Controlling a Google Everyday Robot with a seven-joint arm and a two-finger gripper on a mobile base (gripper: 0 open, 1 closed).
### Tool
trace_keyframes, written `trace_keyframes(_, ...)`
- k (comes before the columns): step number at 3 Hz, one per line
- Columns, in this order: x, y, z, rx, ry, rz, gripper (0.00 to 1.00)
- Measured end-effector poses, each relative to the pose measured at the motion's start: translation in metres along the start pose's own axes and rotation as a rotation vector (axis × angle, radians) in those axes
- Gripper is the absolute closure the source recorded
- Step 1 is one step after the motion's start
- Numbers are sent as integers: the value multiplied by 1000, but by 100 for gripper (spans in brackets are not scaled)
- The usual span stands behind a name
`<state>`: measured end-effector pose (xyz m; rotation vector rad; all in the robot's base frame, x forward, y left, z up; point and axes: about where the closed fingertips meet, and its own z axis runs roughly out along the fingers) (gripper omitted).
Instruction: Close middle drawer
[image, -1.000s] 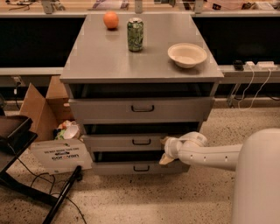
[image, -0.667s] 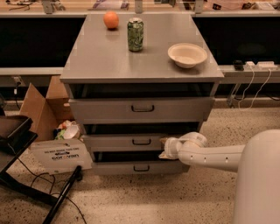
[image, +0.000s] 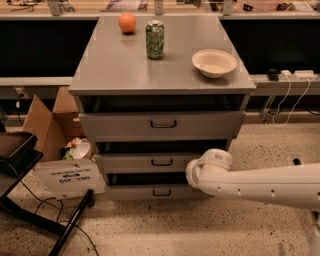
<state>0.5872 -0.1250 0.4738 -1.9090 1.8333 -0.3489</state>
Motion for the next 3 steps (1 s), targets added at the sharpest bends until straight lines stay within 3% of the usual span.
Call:
trace_keyframes(1, -12, 43, -62, -96, 138, -89, 100)
trace_keyframes(2, -2, 82, -159, -191, 345, -145, 100)
trace_keyframes(3, 10, 94, -223, -196, 487, -44, 100)
